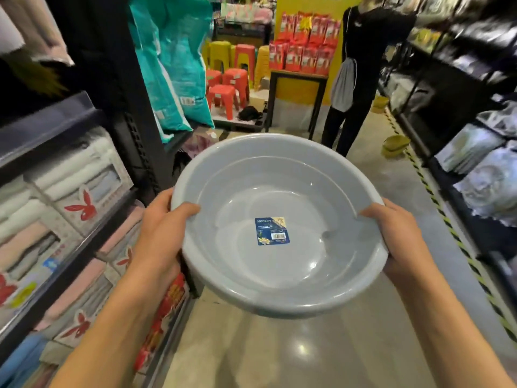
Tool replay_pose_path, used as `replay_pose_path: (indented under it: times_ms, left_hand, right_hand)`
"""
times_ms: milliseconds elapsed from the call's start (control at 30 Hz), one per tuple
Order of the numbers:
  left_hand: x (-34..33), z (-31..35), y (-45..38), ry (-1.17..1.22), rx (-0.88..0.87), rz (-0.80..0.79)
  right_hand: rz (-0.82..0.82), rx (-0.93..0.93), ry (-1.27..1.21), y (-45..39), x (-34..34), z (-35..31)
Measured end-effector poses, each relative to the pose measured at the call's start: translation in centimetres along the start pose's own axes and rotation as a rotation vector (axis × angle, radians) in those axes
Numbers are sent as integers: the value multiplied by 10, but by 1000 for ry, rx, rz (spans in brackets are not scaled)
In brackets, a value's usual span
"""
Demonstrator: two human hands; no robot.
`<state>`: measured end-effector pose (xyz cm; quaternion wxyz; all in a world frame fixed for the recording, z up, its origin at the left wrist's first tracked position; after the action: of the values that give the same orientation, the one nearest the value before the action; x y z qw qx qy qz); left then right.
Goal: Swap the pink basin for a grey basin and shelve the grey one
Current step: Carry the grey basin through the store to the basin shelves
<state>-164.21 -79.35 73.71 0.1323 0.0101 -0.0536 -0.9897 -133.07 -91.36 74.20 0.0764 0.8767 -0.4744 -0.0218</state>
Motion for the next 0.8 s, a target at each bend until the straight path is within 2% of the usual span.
replay_pose_path:
  times_ms: [200,333,633,800]
  left_hand:
    - [-71,13,25,-14,-15,-113]
    - [-128,15,41,-18,-35,-234]
    - [-311,4,98,-47,-30,-657]
    - [-428,-14,147,-74,5,-953]
  right_hand:
    - [94,-9,-65,-25,68,-11]
    - [222,4,-81,-42,118,-15]
    - [688,-8,-124,-58,250,-15]
    - [989,-35,-129,-50,316,-7]
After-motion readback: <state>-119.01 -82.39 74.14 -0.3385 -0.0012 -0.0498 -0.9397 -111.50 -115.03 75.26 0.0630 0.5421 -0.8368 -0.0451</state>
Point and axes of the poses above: each hand's wrist, its own y-axis away from the middle knuckle, its own x-axis out of the back of the hand, z = x × y, the point moved 2 cm from there along -y, towards the middle knuckle, and after that the axes turned 15 degrees about z, right-handed, at the moved point
